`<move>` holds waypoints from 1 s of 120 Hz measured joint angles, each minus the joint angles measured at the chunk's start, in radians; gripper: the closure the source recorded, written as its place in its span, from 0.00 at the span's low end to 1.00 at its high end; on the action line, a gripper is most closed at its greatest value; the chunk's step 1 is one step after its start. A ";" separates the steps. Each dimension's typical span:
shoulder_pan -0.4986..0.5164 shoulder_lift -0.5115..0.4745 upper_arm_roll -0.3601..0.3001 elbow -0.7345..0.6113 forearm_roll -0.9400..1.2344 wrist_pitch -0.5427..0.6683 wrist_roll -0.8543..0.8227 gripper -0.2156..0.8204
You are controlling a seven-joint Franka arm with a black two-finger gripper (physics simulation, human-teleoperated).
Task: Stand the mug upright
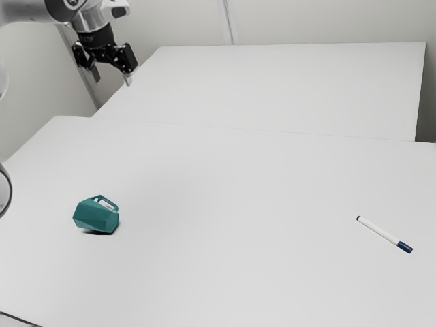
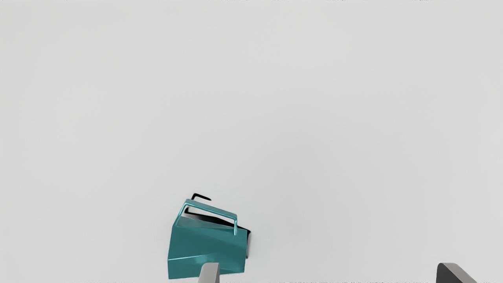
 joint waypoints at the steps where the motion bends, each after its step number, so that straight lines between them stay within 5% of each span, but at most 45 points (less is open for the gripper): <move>1: 0.000 -0.001 -0.001 0.000 0.000 0.000 0.000 0.21; 21: -0.004 -0.006 0.020 -0.023 -0.018 -0.002 0.008 0.21; 50: 0.014 0.039 0.394 -0.187 -0.377 0.048 0.112 0.21; 60: 0.032 0.066 0.469 -0.230 -0.490 0.066 0.174 0.21; 120: 0.241 0.142 0.466 -0.386 -0.775 0.116 0.479 0.21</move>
